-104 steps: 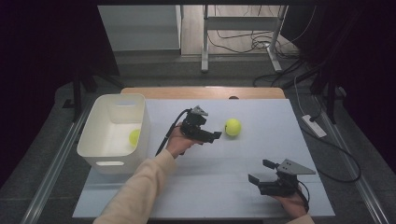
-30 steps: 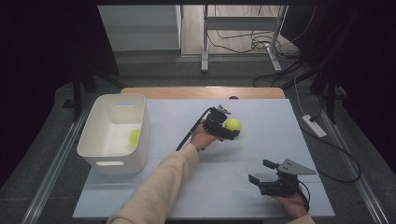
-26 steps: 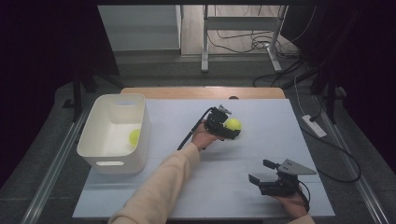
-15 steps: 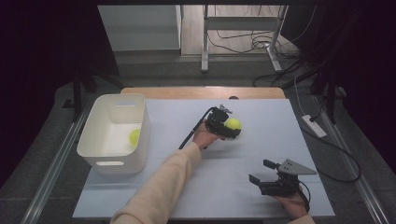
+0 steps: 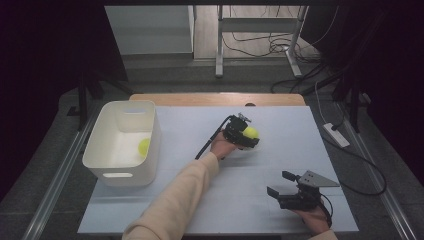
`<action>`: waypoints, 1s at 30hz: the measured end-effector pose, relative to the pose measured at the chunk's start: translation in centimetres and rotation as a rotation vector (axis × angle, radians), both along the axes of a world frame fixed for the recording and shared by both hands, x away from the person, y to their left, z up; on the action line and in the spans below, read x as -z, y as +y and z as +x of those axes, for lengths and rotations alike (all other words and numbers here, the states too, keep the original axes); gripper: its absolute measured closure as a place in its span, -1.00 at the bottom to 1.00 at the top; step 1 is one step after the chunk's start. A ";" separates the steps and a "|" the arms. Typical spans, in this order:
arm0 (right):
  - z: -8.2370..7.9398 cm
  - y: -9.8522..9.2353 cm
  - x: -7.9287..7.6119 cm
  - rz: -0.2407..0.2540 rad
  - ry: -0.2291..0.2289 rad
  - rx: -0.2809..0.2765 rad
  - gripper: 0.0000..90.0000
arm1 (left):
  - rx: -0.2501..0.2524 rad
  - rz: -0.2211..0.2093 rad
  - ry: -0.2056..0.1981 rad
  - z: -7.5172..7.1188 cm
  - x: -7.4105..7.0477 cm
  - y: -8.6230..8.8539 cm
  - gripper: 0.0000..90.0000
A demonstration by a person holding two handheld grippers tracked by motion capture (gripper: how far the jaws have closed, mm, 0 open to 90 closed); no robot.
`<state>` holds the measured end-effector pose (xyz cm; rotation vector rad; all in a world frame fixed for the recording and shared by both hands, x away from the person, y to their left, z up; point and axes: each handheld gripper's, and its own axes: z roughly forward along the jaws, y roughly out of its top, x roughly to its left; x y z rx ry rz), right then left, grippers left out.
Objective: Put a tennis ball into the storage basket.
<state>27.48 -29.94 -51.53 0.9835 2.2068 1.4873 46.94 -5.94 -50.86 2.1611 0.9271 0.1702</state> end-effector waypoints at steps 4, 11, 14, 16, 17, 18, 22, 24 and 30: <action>0.0 0.0 0.0 -0.002 -0.001 0.001 -0.74 | 0.000 0.007 -0.003 0.1 0.2 0.1 -0.41; 0.0 -0.1 0.0 -0.003 -0.001 0.003 -0.74 | 0.017 0.012 -0.007 0.0 -0.3 0.4 -0.39; 0.0 -0.1 0.0 -0.003 -0.002 0.003 -0.74 | 0.028 0.012 -0.023 -0.2 -0.7 0.5 -0.39; 0.0 -0.1 0.0 -0.002 -0.001 0.003 -0.74 | 0.028 0.006 -0.027 -0.3 -0.9 0.5 -0.39; 0.0 -0.1 0.0 0.000 -0.002 0.005 -0.74 | 0.029 0.004 -0.032 -0.4 -1.1 0.6 -0.39; 0.0 -0.1 0.0 0.000 -0.002 0.005 -0.74 | 0.029 -0.007 -0.036 -0.5 -1.5 0.8 -0.39; 0.0 -0.1 0.0 -0.001 -0.003 0.003 -0.74 | 0.033 -0.022 -0.042 -0.7 -2.1 1.2 -0.39; -0.1 -0.1 0.0 -0.001 -0.004 0.004 -0.74 | 0.035 -0.027 -0.047 -1.0 -2.4 1.4 -0.39; -0.1 0.0 0.0 -0.004 -0.004 0.003 -0.74 | 0.041 -0.040 -0.053 -1.4 -2.8 1.8 -0.39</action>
